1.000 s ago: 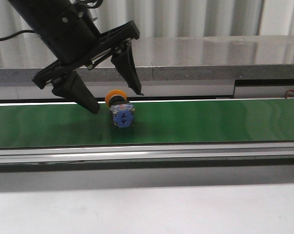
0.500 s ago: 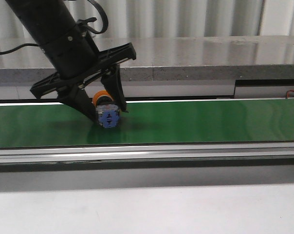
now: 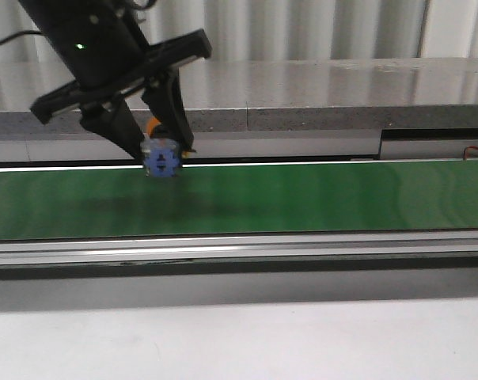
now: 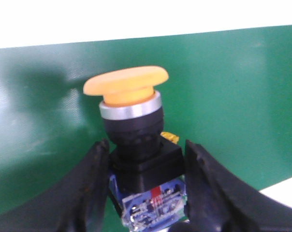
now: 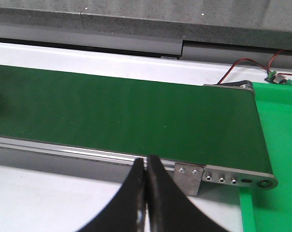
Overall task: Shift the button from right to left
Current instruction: 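Lift the button off the belt and lower it into the blue tray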
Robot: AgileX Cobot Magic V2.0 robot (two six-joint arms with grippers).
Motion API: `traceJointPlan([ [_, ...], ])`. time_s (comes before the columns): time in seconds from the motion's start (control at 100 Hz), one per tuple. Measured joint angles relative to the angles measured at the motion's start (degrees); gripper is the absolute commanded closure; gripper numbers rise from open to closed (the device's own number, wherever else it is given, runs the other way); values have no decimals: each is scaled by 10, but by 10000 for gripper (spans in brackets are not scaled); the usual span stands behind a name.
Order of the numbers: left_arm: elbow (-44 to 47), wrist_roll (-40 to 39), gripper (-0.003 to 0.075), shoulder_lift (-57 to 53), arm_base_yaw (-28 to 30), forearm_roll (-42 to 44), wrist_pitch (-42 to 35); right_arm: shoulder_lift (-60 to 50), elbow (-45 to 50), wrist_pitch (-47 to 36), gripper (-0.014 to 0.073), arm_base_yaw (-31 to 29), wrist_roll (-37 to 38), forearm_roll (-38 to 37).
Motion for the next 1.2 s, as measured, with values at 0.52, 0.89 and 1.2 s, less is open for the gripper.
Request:
traceJointPlan([
  [0.52,0,83,711,-69,184,144,161,0,0,0,660,0,0,-1],
  [0.89,0,174,711,-69,353,209,204,0,0,0,660,0,0,-1],
  [1.2,0,238,711,-21,436,268,188,0,0,0,660,0,0,-1],
])
